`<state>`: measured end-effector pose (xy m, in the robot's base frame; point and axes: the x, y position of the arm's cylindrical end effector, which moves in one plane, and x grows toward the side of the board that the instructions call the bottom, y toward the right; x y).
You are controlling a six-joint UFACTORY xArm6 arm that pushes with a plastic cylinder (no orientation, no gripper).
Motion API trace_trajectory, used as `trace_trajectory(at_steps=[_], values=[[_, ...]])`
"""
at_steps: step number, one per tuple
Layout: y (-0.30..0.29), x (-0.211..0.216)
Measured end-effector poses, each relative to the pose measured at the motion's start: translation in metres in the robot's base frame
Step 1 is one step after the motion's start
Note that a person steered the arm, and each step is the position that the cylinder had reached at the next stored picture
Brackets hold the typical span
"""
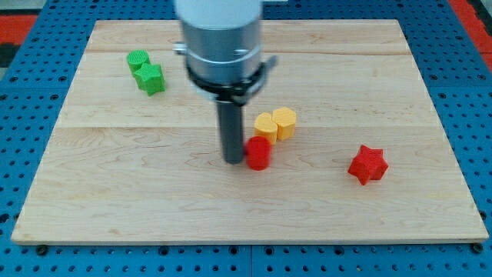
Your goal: Move the red circle into the red star
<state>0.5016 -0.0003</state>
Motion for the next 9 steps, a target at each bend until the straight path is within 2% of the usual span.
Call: trace_trajectory(at_steps=[2, 3, 5, 7, 8, 9], values=[[0.006, -0.011], [0.035, -0.02], [0.116, -0.001], [0.115, -0.017], [0.152, -0.029], [0.234, -0.018]])
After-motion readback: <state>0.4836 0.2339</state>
